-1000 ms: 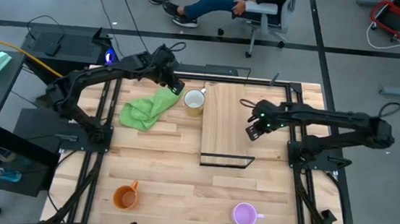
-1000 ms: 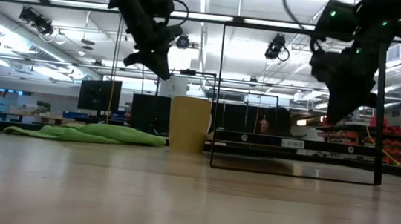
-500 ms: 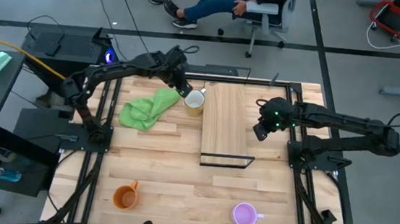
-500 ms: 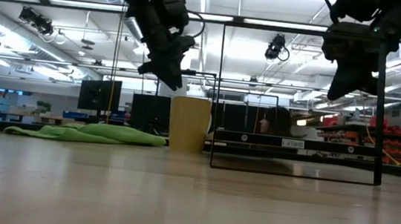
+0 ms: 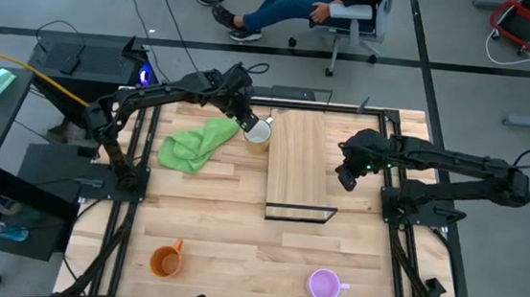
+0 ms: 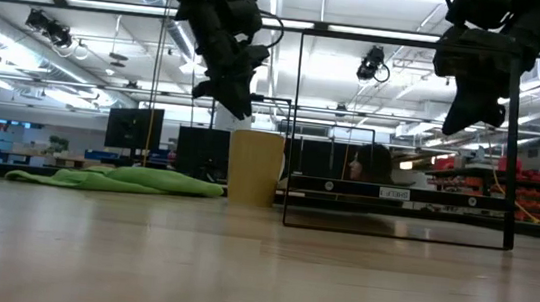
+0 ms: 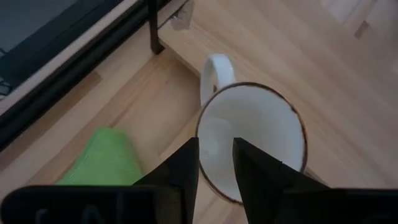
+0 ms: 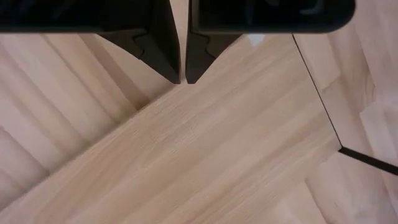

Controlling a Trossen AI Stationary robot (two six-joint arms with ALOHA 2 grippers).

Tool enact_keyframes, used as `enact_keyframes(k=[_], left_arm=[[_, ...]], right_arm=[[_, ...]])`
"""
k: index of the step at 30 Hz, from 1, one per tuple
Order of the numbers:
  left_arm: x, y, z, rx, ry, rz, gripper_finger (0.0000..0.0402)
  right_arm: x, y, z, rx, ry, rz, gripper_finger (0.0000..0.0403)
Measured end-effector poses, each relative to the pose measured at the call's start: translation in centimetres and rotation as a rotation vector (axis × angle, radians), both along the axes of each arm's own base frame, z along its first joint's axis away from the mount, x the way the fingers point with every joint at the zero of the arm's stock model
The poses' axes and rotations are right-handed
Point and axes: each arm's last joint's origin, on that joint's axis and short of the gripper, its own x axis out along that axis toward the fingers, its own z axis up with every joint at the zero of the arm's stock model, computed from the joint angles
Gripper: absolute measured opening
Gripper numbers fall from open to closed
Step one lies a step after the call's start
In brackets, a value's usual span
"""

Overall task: Stack small to large cups/mugs on shelf
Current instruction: Put the yellow mug on the shelf

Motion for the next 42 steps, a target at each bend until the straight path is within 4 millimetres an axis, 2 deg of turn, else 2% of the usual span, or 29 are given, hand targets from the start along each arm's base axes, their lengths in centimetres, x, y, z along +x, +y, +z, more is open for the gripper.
enact_keyframes(k=[5,13,25,29,33,42], left_arm=[[0.1,0.1,-0.3,0.0,0.01,0.026,0.0108],[0.7,0.9,-2.9,-0.048,0.078,0.047,0.0108],[1.1,1.8,-4.8,-0.071,0.116,0.029,0.0108],[1.2,1.9,-4.7,-0.052,0.1,0.023,0.0106],[1.1,2.1,-4.7,-0.054,0.095,0.026,0.0091],[1.0,2.4,-5.2,-0.063,0.108,0.036,0.0027]], right_arm=[[0.0,0.0,0.0,-0.016,0.002,0.022,0.0032],[0.0,0.0,0.0,-0.03,0.003,0.041,0.0032],[0.0,0.0,0.0,-0.03,0.002,0.041,0.0032],[0.0,0.0,0.0,-0.03,0.003,0.041,0.0032],[0.0,0.0,0.0,-0.03,0.003,0.041,0.0032],[0.0,0.0,0.0,-0.03,0.003,0.041,0.0032]])
